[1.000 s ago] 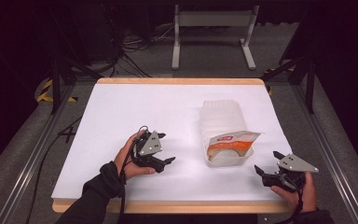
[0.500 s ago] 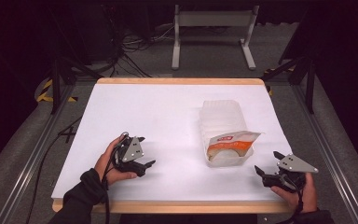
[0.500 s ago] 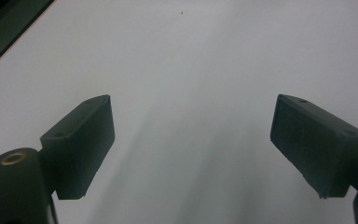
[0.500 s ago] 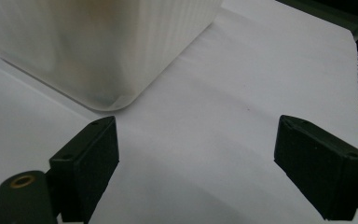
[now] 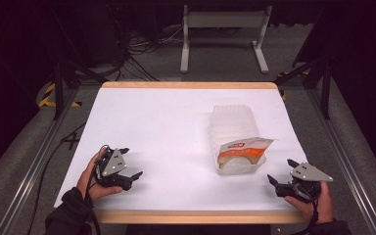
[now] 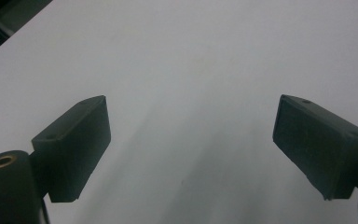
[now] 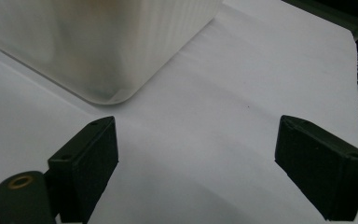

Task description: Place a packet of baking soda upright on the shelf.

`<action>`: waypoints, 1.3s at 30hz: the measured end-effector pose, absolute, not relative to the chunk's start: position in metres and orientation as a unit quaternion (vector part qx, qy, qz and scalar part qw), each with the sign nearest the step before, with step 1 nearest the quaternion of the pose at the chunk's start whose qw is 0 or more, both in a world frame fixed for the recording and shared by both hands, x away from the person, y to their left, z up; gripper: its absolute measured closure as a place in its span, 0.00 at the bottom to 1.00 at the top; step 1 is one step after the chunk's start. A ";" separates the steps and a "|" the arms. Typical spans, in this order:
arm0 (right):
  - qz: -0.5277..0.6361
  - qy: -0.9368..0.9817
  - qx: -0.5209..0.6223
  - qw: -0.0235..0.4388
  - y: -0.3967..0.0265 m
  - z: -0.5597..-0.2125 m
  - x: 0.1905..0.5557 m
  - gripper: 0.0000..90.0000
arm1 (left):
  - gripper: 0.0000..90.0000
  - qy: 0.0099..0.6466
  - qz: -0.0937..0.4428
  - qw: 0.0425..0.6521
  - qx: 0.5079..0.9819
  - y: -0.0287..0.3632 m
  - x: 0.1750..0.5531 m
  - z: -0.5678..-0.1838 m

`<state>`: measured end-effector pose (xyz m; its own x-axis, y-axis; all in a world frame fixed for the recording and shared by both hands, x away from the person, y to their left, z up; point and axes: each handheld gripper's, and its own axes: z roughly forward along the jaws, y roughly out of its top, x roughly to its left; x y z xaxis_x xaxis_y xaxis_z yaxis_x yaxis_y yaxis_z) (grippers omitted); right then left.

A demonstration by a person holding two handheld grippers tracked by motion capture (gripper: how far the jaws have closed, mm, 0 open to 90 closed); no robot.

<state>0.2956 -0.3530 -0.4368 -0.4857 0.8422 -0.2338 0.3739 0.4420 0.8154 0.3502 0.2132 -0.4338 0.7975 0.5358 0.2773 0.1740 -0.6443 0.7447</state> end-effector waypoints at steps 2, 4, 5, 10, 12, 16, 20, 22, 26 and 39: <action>0.357 0.785 0.387 0.327 -0.353 -0.437 0.295 0.16 | 0.13 0.213 0.248 0.370 0.870 0.219 0.348 -0.435; 0.355 0.786 0.386 0.328 -0.353 -0.437 0.295 0.16 | 0.13 0.229 0.254 0.378 0.860 0.228 0.344 -0.436; 0.355 0.785 0.386 0.328 -0.353 -0.437 0.295 0.16 | 0.13 0.236 0.254 0.388 0.854 0.233 0.342 -0.437; 0.355 0.785 0.388 0.327 -0.352 -0.438 0.297 0.16 | 0.12 0.262 0.253 0.402 0.840 0.249 0.338 -0.438; 0.354 0.787 0.385 0.327 -0.350 -0.438 0.298 0.16 | 0.12 0.268 0.251 0.408 0.835 0.252 0.337 -0.439; 0.356 0.786 0.386 0.327 -0.350 -0.438 0.301 0.16 | 0.12 0.302 0.242 0.429 0.816 0.270 0.336 -0.443; 0.359 0.784 0.384 0.329 -0.351 -0.437 0.304 0.15 | 0.11 0.322 0.238 0.442 0.803 0.280 0.334 -0.447; 0.363 0.782 0.384 0.330 -0.352 -0.436 0.305 0.15 | 0.11 0.328 0.238 0.444 0.800 0.282 0.333 -0.448; 0.365 0.782 0.384 0.328 -0.352 -0.437 0.308 0.15 | 0.11 0.337 0.236 0.449 0.793 0.285 0.331 -0.450; 0.359 0.787 0.378 0.330 -0.347 -0.437 0.310 0.15 | 0.10 0.332 0.235 0.462 0.788 0.286 0.328 -0.449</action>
<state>0.3100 -0.3469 -0.4369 -0.4961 0.8322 -0.2478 0.3581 0.4561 0.8147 0.3280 0.2858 -0.4487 0.6685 0.7410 0.0643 0.3060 -0.3528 0.8842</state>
